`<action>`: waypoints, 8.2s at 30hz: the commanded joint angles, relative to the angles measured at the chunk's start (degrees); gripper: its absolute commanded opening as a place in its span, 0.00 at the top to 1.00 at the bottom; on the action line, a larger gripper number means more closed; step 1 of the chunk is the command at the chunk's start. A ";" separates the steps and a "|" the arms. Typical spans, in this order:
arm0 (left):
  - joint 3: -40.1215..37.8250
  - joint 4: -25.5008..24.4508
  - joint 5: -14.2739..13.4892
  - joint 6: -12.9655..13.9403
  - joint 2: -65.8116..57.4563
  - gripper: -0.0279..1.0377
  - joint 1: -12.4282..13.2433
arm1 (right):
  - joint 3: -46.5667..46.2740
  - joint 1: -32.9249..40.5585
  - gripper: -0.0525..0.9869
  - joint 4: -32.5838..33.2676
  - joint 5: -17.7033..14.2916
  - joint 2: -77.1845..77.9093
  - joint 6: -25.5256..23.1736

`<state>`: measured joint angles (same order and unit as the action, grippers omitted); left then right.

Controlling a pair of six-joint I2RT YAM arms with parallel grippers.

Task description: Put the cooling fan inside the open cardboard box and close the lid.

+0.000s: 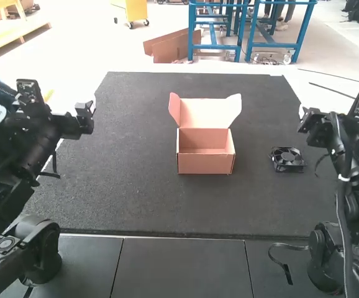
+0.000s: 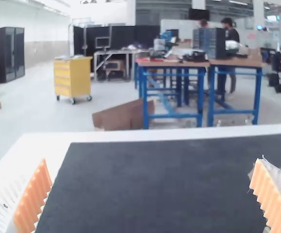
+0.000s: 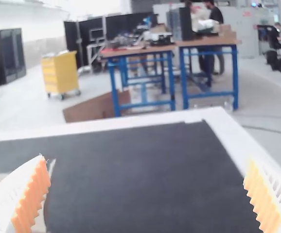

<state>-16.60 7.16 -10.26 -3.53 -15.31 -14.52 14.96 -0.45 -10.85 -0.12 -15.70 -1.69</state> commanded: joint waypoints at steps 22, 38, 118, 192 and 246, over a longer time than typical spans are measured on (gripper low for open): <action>-37.89 -32.47 2.97 -2.36 -39.80 0.07 4.24 | 48.23 -4.91 0.08 52.16 -3.22 -51.09 14.35; -40.35 -37.66 7.36 -2.36 -41.20 0.07 4.50 | 53.33 -11.07 0.10 54.53 1.09 -71.48 15.05; -40.62 -35.72 7.80 -2.80 -42.96 0.06 4.42 | 69.68 -1.84 0.96 65.78 13.83 -74.12 -7.80; -41.85 -28.52 12.28 -5.35 -53.42 0.06 3.89 | 70.82 22.24 0.08 40.21 6.10 -81.85 -7.62; -59.43 -10.41 14.13 -5.96 -88.66 0.06 -7.62 | 80.49 10.64 0.17 37.75 18.31 -94.86 2.92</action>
<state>-73.36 -3.25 3.27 -9.10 -103.61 -20.97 92.47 11.35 26.20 15.70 -109.93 2.55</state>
